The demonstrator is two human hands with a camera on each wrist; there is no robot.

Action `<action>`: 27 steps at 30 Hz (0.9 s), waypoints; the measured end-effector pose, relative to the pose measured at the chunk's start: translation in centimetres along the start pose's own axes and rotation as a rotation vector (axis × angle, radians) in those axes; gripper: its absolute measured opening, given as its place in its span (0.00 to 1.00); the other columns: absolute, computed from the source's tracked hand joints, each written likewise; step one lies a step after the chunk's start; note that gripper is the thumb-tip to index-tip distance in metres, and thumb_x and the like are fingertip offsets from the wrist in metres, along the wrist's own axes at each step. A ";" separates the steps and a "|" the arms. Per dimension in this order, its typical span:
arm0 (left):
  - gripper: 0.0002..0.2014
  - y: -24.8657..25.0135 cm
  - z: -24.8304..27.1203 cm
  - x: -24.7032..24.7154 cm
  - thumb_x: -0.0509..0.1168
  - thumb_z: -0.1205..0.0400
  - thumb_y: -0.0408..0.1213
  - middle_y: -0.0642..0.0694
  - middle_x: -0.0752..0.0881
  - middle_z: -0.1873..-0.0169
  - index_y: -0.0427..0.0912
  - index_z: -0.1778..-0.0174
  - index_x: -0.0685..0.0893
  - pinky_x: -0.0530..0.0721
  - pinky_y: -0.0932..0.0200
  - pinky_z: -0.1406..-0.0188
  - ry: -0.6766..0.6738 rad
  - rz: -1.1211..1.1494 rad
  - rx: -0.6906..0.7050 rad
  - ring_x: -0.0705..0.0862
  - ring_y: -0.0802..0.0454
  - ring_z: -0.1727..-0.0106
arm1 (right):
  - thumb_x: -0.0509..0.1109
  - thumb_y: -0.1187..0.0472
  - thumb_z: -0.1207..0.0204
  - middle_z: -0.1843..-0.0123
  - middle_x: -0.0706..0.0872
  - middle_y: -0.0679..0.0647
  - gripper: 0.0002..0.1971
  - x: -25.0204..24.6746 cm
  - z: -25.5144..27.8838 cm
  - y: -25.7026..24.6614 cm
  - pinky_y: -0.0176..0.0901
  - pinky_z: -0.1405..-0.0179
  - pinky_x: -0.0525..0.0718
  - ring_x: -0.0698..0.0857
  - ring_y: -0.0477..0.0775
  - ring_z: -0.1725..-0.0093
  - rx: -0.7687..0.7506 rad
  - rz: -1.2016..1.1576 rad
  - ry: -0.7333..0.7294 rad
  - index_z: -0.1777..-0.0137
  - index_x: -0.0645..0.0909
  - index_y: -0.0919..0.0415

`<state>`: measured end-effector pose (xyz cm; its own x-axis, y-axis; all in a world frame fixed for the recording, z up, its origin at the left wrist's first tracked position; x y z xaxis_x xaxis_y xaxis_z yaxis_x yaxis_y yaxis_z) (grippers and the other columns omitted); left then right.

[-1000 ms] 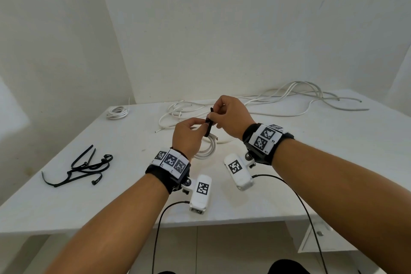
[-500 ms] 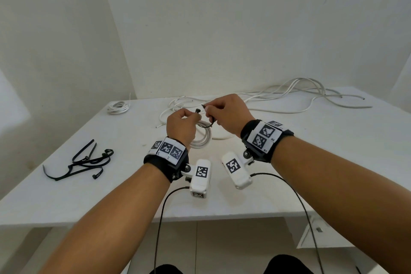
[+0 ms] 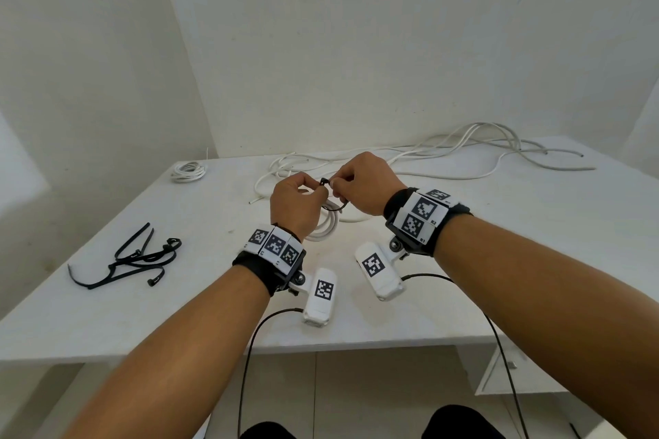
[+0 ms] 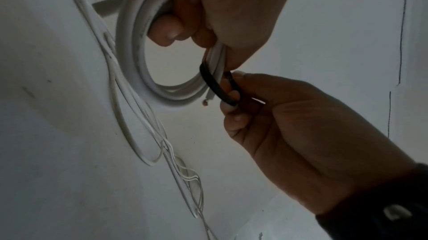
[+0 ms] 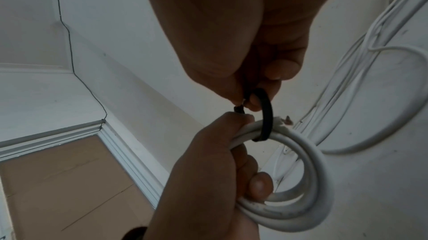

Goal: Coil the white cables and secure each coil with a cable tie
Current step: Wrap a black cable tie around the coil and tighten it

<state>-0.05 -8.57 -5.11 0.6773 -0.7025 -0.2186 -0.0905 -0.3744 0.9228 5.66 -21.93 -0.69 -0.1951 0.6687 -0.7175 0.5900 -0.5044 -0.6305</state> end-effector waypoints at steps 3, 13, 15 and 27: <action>0.05 0.2 -0.1 0.1 0.72 0.26 0.35 0.45 0.91 0.63 0.48 0.67 0.85 0.81 0.55 0.58 -0.037 -0.030 0.017 0.86 0.50 0.61 | 0.67 0.63 0.21 0.66 0.91 0.55 0.12 -0.1 -0.1 0.0 0.39 0.68 0.82 0.83 0.49 0.69 0.009 -0.011 -0.023 0.63 0.90 0.64; 0.04 0.8 0.1 0.2 0.71 0.24 0.36 0.52 0.90 0.69 0.46 0.65 0.87 0.79 0.67 0.56 -0.127 -0.133 0.167 0.86 0.57 0.61 | 0.74 0.59 0.23 0.65 0.92 0.55 0.09 0.1 -0.1 1.4 0.44 0.62 0.86 0.87 0.50 0.67 0.125 -0.259 0.000 0.46 0.79 0.57; 0.03 0.9 0.1 0.0 0.71 0.24 0.35 0.50 0.90 0.71 0.43 0.63 0.88 0.83 0.61 0.55 -0.138 -0.076 0.161 0.89 0.53 0.61 | 0.75 0.54 0.23 0.63 0.93 0.56 0.09 0.1 0.1 1.2 0.49 0.60 0.89 0.90 0.54 0.65 0.114 -0.259 -0.018 0.52 0.82 0.58; 0.02 1.1 0.7 0.0 0.72 0.24 0.33 0.47 0.90 0.70 0.38 0.62 0.88 0.77 0.62 0.63 -0.162 0.070 0.091 0.86 0.55 0.64 | 0.76 0.60 0.23 0.65 0.91 0.57 0.07 -0.2 0.5 1.0 0.45 0.65 0.84 0.86 0.50 0.66 0.125 -0.442 -0.026 0.55 0.86 0.64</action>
<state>-0.62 -9.43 -4.34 0.5414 -0.8141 -0.2103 -0.2036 -0.3696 0.9066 5.94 -22.86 -1.33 -0.4270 0.8215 -0.3780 0.3474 -0.2369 -0.9073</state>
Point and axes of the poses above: each hand's wrist, its own z-axis away from the middle knuckle, its own x-axis out of the palm, y = z × x, the point moved 5 cm from there along -z, towards the middle knuckle
